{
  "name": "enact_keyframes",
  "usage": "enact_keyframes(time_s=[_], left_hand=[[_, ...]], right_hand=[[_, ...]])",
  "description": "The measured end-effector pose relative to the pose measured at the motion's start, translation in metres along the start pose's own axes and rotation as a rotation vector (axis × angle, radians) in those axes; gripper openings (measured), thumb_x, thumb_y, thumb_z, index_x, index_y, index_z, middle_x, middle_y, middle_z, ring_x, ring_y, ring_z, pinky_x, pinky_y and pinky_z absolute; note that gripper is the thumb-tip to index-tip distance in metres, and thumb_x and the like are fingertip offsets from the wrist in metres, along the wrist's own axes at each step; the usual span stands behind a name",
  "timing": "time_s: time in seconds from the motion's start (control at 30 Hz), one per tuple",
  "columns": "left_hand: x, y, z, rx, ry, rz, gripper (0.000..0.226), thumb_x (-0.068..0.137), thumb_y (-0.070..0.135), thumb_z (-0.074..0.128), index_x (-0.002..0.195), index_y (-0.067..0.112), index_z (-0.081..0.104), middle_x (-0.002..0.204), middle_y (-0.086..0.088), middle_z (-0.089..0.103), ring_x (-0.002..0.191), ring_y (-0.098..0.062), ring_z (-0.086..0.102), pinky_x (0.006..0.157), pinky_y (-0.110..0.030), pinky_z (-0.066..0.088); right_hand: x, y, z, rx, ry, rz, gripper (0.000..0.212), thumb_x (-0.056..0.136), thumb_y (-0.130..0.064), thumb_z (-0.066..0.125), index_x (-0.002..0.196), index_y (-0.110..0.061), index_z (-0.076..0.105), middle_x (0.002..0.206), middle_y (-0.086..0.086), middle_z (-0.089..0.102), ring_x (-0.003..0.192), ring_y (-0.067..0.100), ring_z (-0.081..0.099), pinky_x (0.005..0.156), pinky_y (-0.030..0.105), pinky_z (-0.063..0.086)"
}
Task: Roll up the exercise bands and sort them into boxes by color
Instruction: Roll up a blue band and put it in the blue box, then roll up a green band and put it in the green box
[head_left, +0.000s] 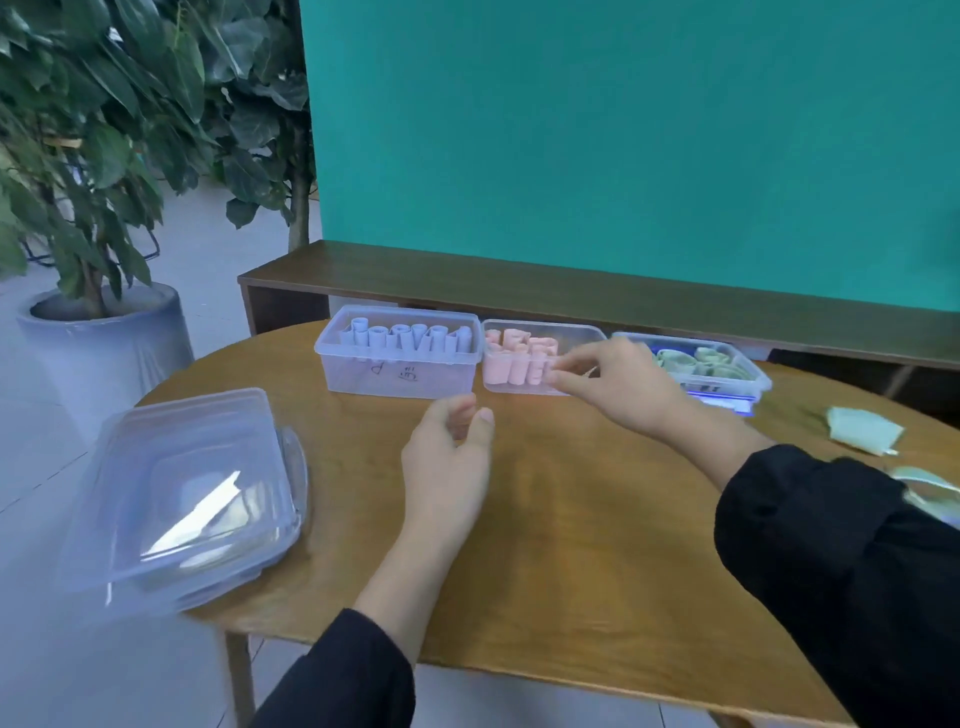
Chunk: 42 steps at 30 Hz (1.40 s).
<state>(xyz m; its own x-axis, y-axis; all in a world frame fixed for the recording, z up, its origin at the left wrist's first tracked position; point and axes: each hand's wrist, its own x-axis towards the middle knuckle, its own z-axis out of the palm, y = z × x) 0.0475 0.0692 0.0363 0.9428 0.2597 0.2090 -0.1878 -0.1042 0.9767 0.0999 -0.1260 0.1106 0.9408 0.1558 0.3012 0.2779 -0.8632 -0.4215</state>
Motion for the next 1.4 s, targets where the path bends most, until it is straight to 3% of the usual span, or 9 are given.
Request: enact_keyframes(time_s=[0.33,0.47,0.6,0.8,0.9,1.0,1.23,1.33,1.4], left_hand=[[-0.079,0.011,0.066,0.014,-0.290,0.056,0.020,0.094,0.031,0.068,0.115,0.031,0.070,0.107,0.015,0.071,0.105,-0.002,0.066,0.096,-0.045,0.057],[-0.103,0.022,0.093,0.006,-0.386,0.085,0.019,0.095,0.032,0.068,0.114,0.034,0.069,0.110,0.015,0.071,0.108,-0.003,0.065,0.096,-0.046,0.056],[-0.126,0.030,0.111,0.025,-0.475,0.108,0.022,0.095,0.033,0.067,0.117,0.030,0.068,0.109,0.016,0.069,0.106,-0.005,0.066,0.096,-0.044,0.056],[-0.142,0.027,0.121,0.060,-0.556,0.110,0.025,0.095,0.034,0.068,0.120,0.029,0.067,0.106,0.019,0.069,0.104,-0.002,0.065,0.097,-0.042,0.056],[-0.144,0.023,0.120,0.066,-0.557,0.105,0.027,0.095,0.034,0.068,0.122,0.028,0.067,0.106,0.020,0.068,0.102,0.001,0.065,0.096,-0.041,0.056],[-0.142,0.023,0.118,0.057,-0.546,0.105,0.025,0.095,0.034,0.068,0.120,0.029,0.067,0.104,0.021,0.068,0.101,0.000,0.065,0.096,-0.041,0.056],[-0.136,0.032,0.107,0.012,-0.511,0.109,0.028,0.096,0.034,0.066,0.123,0.028,0.066,0.111,0.015,0.070,0.107,-0.005,0.065,0.096,-0.041,0.057],[-0.129,0.041,0.097,-0.059,-0.464,0.116,0.027,0.095,0.033,0.068,0.122,0.029,0.066,0.110,0.014,0.071,0.106,-0.003,0.066,0.096,-0.041,0.057],[-0.124,0.046,0.088,-0.099,-0.429,0.142,0.030,0.094,0.033,0.071,0.124,0.030,0.067,0.113,0.014,0.071,0.106,0.000,0.066,0.096,-0.033,0.056]], right_hand=[[-0.181,0.087,-0.040,0.043,0.138,0.303,0.023,0.092,-0.044,0.069,0.107,-0.027,0.075,0.090,-0.022,0.068,0.084,-0.012,0.060,0.068,0.002,0.040],[-0.227,0.113,-0.060,-0.009,0.269,0.414,0.023,0.094,-0.035,0.069,0.109,-0.019,0.075,0.091,-0.015,0.068,0.083,0.000,0.062,0.076,0.012,0.045],[-0.249,0.125,-0.075,-0.102,0.336,0.456,0.025,0.095,-0.033,0.068,0.114,-0.018,0.072,0.096,-0.007,0.070,0.080,0.005,0.060,0.067,0.009,0.040],[-0.252,0.144,-0.076,-0.288,0.240,0.667,0.032,0.093,-0.036,0.070,0.112,-0.011,0.068,0.099,0.009,0.066,0.091,0.026,0.063,0.078,0.040,0.055],[-0.256,0.153,-0.072,-0.295,0.238,0.704,0.018,0.095,-0.032,0.064,0.086,-0.017,0.069,0.081,0.007,0.062,0.082,0.030,0.063,0.061,0.034,0.048],[-0.256,0.150,-0.072,-0.273,0.318,0.661,0.017,0.099,-0.033,0.062,0.099,-0.024,0.077,0.086,0.004,0.068,0.081,0.024,0.063,0.064,0.035,0.053],[-0.222,0.100,-0.082,0.202,0.569,0.477,0.009,0.091,-0.030,0.073,0.095,-0.024,0.078,0.091,-0.014,0.072,0.088,0.007,0.065,0.070,0.017,0.047],[-0.202,0.070,-0.078,0.432,0.593,0.398,0.006,0.089,-0.027,0.077,0.093,-0.022,0.077,0.089,-0.008,0.075,0.082,0.005,0.068,0.071,0.017,0.053],[-0.190,0.049,-0.074,0.601,0.586,0.331,0.010,0.090,-0.022,0.076,0.095,-0.014,0.076,0.089,-0.001,0.075,0.071,0.005,0.065,0.060,0.016,0.051]])
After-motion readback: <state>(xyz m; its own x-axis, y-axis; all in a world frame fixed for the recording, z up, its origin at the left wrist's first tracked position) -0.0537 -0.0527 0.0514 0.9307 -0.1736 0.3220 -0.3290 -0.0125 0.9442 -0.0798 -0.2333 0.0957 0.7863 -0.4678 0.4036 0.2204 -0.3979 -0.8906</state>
